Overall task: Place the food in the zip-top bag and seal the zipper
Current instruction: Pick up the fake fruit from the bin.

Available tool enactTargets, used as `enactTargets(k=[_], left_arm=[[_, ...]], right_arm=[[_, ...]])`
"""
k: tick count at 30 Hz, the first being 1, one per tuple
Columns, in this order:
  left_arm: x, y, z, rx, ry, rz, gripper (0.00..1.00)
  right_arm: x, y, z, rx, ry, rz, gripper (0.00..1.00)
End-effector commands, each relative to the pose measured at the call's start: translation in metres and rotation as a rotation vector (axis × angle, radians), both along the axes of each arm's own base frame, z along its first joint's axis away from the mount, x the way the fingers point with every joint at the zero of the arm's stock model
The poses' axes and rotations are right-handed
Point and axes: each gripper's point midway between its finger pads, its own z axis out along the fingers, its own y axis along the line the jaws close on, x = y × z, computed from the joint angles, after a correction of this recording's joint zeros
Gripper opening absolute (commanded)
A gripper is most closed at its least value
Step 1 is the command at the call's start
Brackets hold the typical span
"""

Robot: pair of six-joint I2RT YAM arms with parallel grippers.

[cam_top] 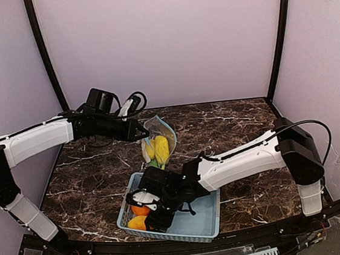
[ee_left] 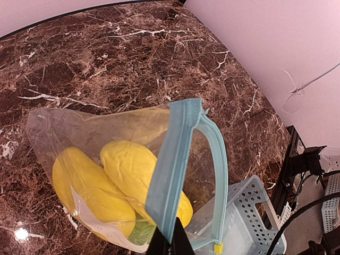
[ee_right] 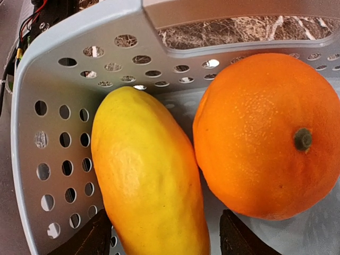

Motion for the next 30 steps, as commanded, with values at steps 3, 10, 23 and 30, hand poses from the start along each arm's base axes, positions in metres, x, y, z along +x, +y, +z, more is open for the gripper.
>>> enactTargets(k=[3,10,23,30], left_arm=[[-0.006,0.003,0.012,-0.006,-0.026,-0.009,0.01],[-0.007,0.003,0.012,-0.008,-0.025,-0.009,0.01],[-0.005,0.006,0.013,0.009,-0.045,0.008,0.01],[-0.007,0.003,0.016,-0.009,-0.045,-0.009,0.01]], right_arm=[[-0.003,0.004,-0.008,0.021,0.02,0.02,0.59],[-0.005,0.002,-0.007,0.03,0.036,0.017,0.42],[-0.005,-0.027,0.04,0.072,0.067,-0.068,0.33],[0.005,-0.091,0.086,0.071,0.041,-0.271,0.34]])
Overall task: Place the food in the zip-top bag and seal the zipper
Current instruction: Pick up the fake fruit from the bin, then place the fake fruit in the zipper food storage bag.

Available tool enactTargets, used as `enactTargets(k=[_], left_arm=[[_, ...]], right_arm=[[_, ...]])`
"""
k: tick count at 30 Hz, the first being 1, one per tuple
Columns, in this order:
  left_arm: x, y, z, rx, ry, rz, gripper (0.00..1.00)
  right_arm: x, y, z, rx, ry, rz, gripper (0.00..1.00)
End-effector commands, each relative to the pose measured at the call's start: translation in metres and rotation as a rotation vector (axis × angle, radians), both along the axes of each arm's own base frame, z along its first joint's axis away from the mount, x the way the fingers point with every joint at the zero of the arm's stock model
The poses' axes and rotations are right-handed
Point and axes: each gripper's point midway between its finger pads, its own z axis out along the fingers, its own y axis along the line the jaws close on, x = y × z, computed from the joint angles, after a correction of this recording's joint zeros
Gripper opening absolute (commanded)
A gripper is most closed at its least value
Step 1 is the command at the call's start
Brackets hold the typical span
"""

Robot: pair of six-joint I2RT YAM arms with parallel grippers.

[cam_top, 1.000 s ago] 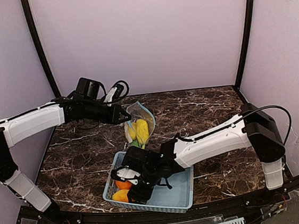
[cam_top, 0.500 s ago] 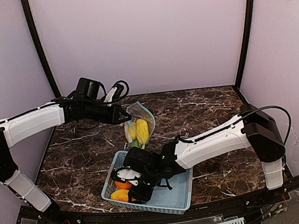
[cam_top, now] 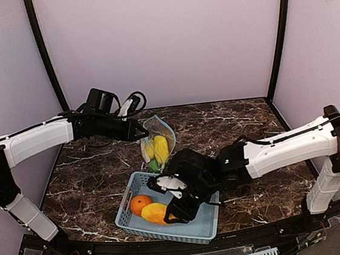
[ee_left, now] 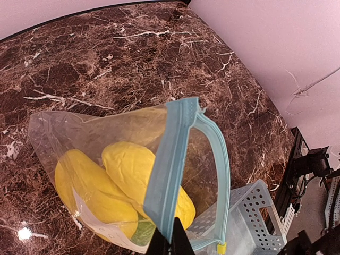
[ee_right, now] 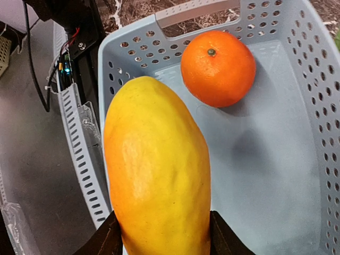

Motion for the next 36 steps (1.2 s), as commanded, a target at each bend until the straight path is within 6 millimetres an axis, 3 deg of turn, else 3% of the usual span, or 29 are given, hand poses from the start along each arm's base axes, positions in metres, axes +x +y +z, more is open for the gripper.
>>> enactTargets(k=[1,9,16,24,36], left_arm=[[-0.01,0.001,0.018,-0.026,-0.034,-0.028,0.01],[-0.019,-0.01,0.019,-0.038,-0.044,-0.084,0.01],[-0.028,-0.019,0.02,-0.037,-0.059,-0.122,0.01],[-0.033,-0.023,0.021,-0.046,-0.053,-0.138,0.01],[-0.036,-0.026,0.023,-0.063,-0.043,-0.15,0.01]], right_arm=[[0.018,-0.039,0.032,-0.008,-0.007,-0.189,0.34],[0.078,-0.085,0.09,0.028,-0.027,-0.503,0.32],[0.123,-0.08,0.114,0.066,-0.031,-0.624,0.33],[0.158,-0.055,0.101,0.046,0.025,-0.717,0.33],[0.214,-0.024,0.098,0.086,-0.052,-0.845,0.37]])
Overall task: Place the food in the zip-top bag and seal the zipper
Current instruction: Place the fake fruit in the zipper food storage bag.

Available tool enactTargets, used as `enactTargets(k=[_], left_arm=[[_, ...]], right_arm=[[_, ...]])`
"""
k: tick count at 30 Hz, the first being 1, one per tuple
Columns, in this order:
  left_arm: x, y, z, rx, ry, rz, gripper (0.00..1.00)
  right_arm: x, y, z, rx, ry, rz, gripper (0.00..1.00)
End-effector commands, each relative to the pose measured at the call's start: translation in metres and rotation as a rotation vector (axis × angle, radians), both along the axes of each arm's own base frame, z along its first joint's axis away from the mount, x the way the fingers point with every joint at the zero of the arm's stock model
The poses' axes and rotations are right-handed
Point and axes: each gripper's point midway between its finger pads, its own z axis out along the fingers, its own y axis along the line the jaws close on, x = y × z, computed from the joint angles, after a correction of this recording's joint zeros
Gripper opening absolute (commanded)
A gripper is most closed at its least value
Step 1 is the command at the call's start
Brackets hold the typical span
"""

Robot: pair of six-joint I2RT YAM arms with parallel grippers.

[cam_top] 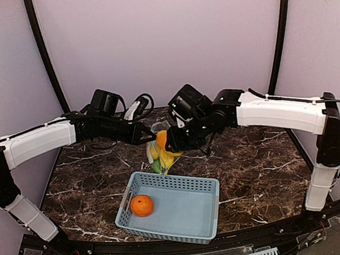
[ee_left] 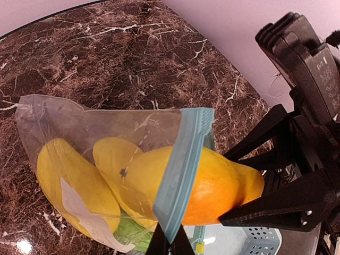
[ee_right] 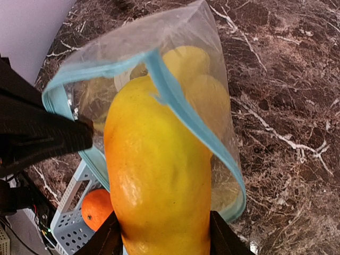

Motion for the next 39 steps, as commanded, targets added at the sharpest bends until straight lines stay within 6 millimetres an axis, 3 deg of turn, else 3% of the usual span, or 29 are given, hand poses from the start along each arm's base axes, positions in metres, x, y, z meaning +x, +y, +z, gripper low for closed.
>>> enactTargets(k=[1,7,16,22,27,35,39], left_arm=[[-0.01,-0.001,0.018,-0.04,-0.029,-0.028,0.01],[-0.011,-0.002,0.017,-0.043,-0.02,-0.034,0.01],[-0.012,-0.003,0.017,-0.049,-0.015,-0.041,0.01],[-0.008,0.001,0.013,-0.016,-0.013,-0.014,0.01],[-0.007,0.001,0.011,-0.009,-0.01,-0.007,0.01],[-0.007,0.002,0.014,-0.011,-0.018,-0.003,0.01],[-0.007,0.003,0.013,-0.01,-0.014,-0.002,0.01]], right_arm=[[0.03,0.013,0.014,0.032,-0.083,-0.078,0.36],[0.049,0.03,0.015,0.042,-0.124,-0.1,0.36],[0.067,0.043,-0.003,0.044,-0.156,-0.139,0.38],[0.06,0.053,-0.01,0.082,-0.153,-0.059,0.58],[0.052,0.044,0.004,0.105,-0.187,-0.035,0.68],[0.025,0.027,0.015,0.129,-0.224,0.045,0.67],[0.017,0.025,0.012,0.159,-0.217,0.059,0.54]])
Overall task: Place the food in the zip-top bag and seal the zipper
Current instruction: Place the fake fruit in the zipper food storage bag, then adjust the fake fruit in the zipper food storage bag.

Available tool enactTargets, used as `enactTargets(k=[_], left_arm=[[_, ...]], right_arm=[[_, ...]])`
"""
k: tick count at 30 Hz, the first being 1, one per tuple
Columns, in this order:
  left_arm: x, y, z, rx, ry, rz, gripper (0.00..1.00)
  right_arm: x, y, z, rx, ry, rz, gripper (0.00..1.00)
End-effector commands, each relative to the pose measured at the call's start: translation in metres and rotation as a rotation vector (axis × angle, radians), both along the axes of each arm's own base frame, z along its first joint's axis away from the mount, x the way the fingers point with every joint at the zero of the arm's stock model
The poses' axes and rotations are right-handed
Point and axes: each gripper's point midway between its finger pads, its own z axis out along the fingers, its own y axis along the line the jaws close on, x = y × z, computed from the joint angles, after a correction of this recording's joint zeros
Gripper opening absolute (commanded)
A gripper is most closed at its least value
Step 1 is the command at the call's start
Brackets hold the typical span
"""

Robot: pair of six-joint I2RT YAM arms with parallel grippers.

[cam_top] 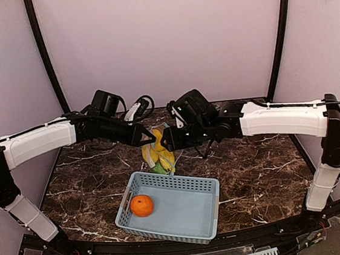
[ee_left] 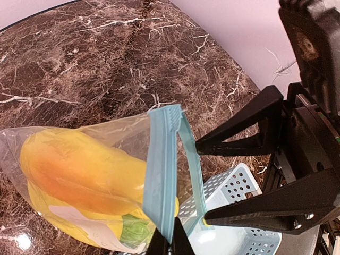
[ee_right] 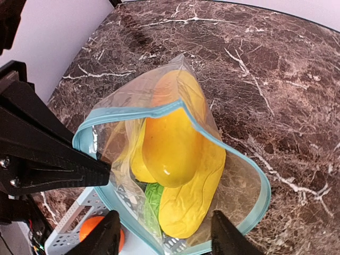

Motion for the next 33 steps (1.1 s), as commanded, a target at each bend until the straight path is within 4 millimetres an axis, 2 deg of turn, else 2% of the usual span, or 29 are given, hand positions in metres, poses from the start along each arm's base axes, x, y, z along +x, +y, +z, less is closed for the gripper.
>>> enactTargets(k=[1,4,10,17,25,33], left_arm=[[-0.003,0.001,0.017,-0.026,-0.034,-0.001,0.01],[-0.003,0.0,0.016,-0.027,-0.032,-0.003,0.01],[-0.003,0.0,0.017,-0.03,-0.034,-0.007,0.01],[-0.004,-0.001,0.019,-0.037,-0.036,-0.013,0.01],[-0.008,-0.005,0.018,-0.062,-0.014,-0.036,0.01],[-0.013,-0.012,0.019,-0.096,0.006,-0.074,0.01]], right_arm=[[-0.007,0.008,0.006,0.055,-0.022,0.042,0.51],[-0.004,0.013,0.0,0.046,-0.022,0.052,0.44],[0.004,0.022,-0.006,0.019,-0.046,0.058,0.39],[0.011,0.029,-0.018,-0.009,-0.048,0.053,0.38],[0.03,0.029,-0.014,-0.062,-0.141,0.038,0.33],[0.04,0.039,-0.029,-0.051,-0.149,0.066,0.32]])
